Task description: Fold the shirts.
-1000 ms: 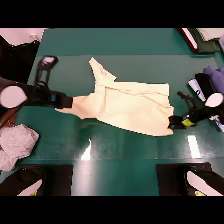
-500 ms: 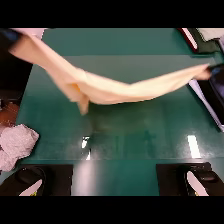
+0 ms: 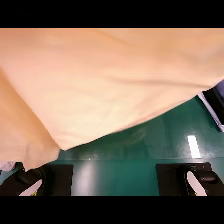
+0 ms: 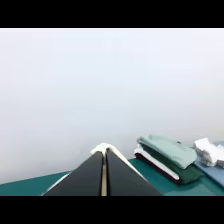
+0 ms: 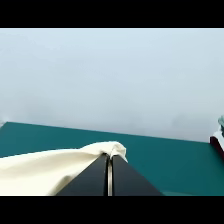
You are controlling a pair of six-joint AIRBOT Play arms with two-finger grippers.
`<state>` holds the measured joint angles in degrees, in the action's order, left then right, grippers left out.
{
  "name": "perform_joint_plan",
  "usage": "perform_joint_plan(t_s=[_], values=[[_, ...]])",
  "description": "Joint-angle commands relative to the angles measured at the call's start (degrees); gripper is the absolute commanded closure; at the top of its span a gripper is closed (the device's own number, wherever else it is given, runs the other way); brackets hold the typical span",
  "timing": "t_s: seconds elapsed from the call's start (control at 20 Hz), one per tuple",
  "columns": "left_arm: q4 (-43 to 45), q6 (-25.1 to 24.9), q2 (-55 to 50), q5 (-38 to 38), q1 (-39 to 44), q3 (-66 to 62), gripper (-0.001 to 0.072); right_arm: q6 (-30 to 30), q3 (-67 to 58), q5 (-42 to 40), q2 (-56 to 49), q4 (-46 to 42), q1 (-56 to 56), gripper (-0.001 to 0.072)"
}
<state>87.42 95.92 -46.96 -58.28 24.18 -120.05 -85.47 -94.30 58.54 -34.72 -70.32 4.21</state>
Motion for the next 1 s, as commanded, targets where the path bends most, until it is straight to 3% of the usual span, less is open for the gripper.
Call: perform_joint_plan(t_s=[0.0, 0.25, 0.65, 0.85, 0.95], values=[[-1.99, -0.37, 0.13, -0.59, -0.04, -1.38, 0.0680, 0.00, -4.48, 2.60, 0.15, -0.42, -0.04, 0.0700], [-2.82, -0.37, 0.13, -2.62, -0.04, -1.14, 0.0680, -0.02, -4.57, 5.03, 0.17, -0.22, -0.04, 0.0700], [-13.84, -0.70, 0.13, -0.66, -0.04, -1.25, 0.0680, -1.77, -6.19, 7.98, 1.11, -3.45, 0.02, 0.0700], [-21.94, -4.55, 0.13, 1.27, -0.04, -1.27, 0.0680, -2.03, -9.42, 10.43, 0.98, -3.50, 0.02, 0.0701], [-25.66, -7.43, 0.13, 3.04, -0.04, -1.25, 0.0680, -5.49, -11.08, 12.02, 0.39, -6.54, 0.02, 0.0700]])
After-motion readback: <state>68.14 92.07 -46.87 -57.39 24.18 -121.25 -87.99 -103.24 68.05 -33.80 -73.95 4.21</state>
